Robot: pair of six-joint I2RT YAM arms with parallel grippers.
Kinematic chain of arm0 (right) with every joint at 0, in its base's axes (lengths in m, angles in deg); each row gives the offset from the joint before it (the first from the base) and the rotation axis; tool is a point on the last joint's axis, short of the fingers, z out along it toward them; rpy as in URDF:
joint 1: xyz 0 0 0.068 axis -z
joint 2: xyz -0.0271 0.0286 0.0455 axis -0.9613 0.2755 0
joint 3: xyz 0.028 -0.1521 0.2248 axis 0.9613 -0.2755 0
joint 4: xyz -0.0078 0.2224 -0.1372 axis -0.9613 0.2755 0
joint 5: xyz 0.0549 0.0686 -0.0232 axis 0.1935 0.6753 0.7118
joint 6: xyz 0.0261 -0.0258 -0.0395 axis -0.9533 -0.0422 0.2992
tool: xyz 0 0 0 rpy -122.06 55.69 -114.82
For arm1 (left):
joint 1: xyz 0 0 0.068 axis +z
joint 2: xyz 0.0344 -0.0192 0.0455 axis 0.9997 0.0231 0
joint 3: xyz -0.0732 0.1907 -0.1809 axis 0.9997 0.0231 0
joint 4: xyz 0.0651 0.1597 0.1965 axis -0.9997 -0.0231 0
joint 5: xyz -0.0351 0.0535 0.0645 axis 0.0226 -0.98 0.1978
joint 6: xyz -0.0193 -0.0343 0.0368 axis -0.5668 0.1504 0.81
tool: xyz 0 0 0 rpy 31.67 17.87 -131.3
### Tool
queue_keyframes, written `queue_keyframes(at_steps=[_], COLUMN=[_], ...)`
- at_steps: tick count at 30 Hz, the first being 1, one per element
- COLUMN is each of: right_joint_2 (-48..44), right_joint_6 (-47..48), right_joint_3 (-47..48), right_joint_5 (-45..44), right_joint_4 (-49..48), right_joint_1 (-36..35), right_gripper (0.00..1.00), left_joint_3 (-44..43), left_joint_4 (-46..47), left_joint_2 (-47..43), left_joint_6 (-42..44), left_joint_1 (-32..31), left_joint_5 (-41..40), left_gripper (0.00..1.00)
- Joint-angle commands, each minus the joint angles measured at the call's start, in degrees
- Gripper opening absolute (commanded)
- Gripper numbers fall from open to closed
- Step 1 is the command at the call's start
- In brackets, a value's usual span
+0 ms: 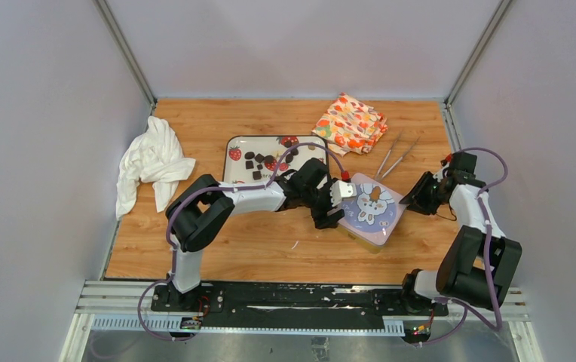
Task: Pack the chocolate
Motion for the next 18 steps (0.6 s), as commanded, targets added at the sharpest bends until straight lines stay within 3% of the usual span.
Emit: queue_keyframes(at_steps=[1, 7, 12, 18], right_joint_2=[0.1, 0.0, -0.6, -1.3], right_joint_6=[0.7, 1.0, 1.3, 1.3], right_joint_3=[-0.7, -1.1, -1.1, -1.1], right_joint_5=[-4.8, -6.0, -7.9, -8.3], right_joint_4=[1.8, 2.2, 3.2, 3.4], right_joint_1=[0.6, 0.7, 0.7, 0.8], right_gripper=[0.34, 0.19, 0.15, 0.00], left_joint_3=[-1.8, -1.7, -1.6, -1.6], left_joint_4=[1.3, 1.6, 1.7, 1.7], left_joint_2=[0.7, 0.7, 0.5, 0.4], left_joint_6=[-0.2, -0.5, -0.6, -0.7], left_joint_1=[-0.5, -0.5, -0.5, -0.5], left_joint_5=[0.0, 0.1, 0.0, -0.1], left_gripper=[0.77, 0.77, 0.77, 0.77])
